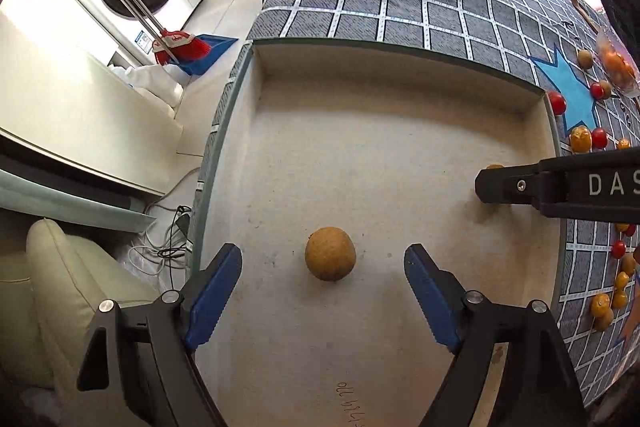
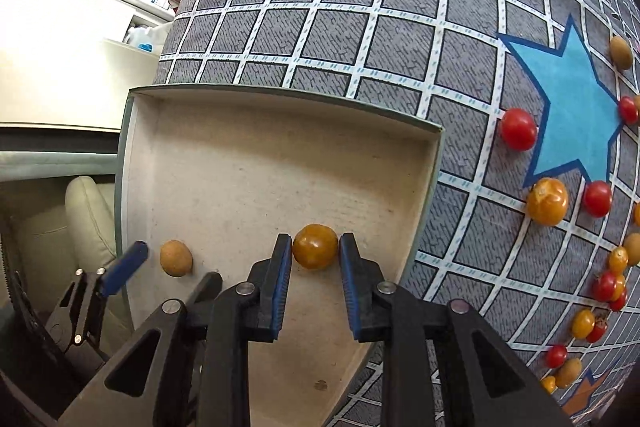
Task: Organize fruits
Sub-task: 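Drop brown fruit into beige tray with left tool while right tool drops tomato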
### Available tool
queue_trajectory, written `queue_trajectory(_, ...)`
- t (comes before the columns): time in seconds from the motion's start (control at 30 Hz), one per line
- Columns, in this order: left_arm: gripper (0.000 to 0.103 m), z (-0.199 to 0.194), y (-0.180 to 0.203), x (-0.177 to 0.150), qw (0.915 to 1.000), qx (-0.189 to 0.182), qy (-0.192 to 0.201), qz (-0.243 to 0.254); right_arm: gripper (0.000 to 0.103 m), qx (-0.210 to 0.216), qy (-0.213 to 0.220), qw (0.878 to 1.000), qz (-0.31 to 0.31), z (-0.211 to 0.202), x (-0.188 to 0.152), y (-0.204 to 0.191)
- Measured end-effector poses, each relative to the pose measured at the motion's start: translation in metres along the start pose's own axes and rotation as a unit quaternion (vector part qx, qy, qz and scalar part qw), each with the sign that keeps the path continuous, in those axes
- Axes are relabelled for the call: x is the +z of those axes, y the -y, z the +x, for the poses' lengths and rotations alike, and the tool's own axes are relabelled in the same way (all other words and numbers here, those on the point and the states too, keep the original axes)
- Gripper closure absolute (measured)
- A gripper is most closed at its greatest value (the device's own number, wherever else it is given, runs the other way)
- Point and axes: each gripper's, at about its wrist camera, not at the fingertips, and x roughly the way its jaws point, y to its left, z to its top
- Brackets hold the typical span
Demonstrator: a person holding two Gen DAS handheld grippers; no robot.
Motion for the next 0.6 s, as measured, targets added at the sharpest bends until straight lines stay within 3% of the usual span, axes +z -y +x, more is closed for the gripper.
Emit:
queue_trajectory(0.13, 0.018, -0.002, 0.005, -0.002, 0.9998, 0.009, -0.012, 0.013, 0.049, 0.012, 0.011, 1.000, -0.004, -0.011, 0.004, -0.002)
queue_trajectory(0.2, 0.018, -0.007, 0.008, -0.003, 0.9997, 0.012, -0.014, 0.017, 0.023, 0.030, 0.020, 0.999, -0.005, -0.023, 0.005, -0.004)
queue_trajectory(0.4, 0.018, -0.027, 0.025, -0.007, 0.9990, 0.013, -0.006, 0.042, 0.020, 0.035, 0.066, 0.997, 0.000, -0.064, -0.003, 0.005)
queue_trajectory(0.6, 0.018, -0.045, 0.057, -0.001, 0.9974, 0.000, 0.003, 0.072, 0.020, 0.014, 0.093, 0.994, 0.061, -0.094, -0.028, 0.066)
